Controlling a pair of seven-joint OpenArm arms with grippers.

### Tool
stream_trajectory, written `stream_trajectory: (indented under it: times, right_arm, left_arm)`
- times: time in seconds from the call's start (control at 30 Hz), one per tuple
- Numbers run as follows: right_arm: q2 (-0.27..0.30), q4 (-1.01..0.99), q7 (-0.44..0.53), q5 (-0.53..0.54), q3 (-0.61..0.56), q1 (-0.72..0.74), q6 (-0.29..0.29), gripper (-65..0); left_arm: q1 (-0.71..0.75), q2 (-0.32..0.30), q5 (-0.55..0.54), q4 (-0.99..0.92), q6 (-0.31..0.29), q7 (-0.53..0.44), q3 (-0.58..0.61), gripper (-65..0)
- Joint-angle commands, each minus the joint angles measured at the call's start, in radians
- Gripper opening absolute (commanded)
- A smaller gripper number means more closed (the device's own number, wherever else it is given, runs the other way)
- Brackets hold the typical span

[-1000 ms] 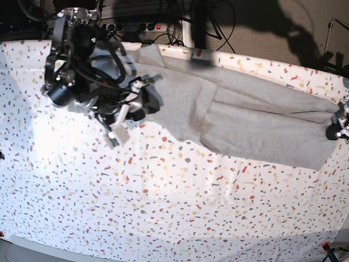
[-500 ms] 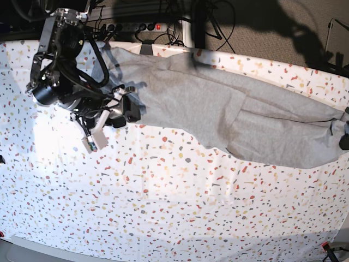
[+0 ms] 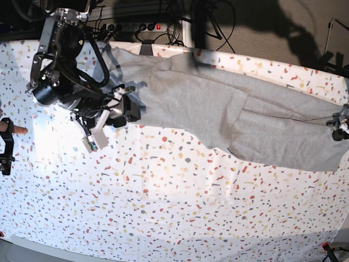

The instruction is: Fold the T-shirt properly

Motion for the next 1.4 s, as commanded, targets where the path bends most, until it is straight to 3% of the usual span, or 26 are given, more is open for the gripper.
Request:
stream_trajectory:
  times: [0.0,0.1,0.2,0.5,0.73,0.87,1.03,1.13,1.27,1.37]
  right_arm:
    - [0.005,0.018,0.016,0.020,0.001,0.013,0.007,-38.9]
    - [0.006,0.018,0.004,0.020,0.001,0.013,0.007,-38.9]
    - [0.006,0.018,-0.005,0.019,0.001,0.013,0.007,-38.9]
    - [0.006,0.018,0.002,0.021,0.001,0.013,0.007,-38.9]
    - [0.006,0.018,-0.018,0.024,0.001,0.012,0.007,-38.9]
    - [0.007,0.018,-0.050,0.024,0.001,0.007,0.007,-38.9]
    - [0.024,0.018,-0.053,0.040,0.001,0.005,0.006,-38.9]
    - [0.055,0.018,-0.052,0.050,0.002,0.005,0.007,-38.9]
    - [0.078,0.018,-0.039,0.050,0.002,0.005,0.007,-38.9]
    - [0.081,0.018,-0.032,0.050,0.002,0.005,0.007,-38.9]
  left_arm:
    - [-0.026,-0.014,0.014,0.004,-0.009,-0.039,-0.005,-37.4]
    - [-0.026,0.006,0.077,0.000,-0.009,-0.111,-0.005,-37.4]
    - [-0.027,0.003,0.077,0.000,0.035,-0.151,-0.005,-37.3]
    - [-0.028,-0.081,-0.005,0.000,0.031,-0.195,-0.005,-37.3]
    - [-0.012,-0.014,0.129,0.000,0.033,-0.196,-0.005,-37.4]
    - [-0.012,0.017,0.204,-0.005,0.143,-0.195,-0.005,-37.5]
    - [-0.013,0.024,0.256,-0.074,0.166,-0.206,-0.005,-37.5]
    - [-0.013,0.025,0.255,-0.114,0.153,-0.201,-0.005,-37.5]
    - [-0.013,0.024,0.175,-0.132,-0.009,-0.089,-0.005,-37.5]
    - [-0.016,0.025,0.030,-0.129,-0.009,0.046,-0.005,-37.5]
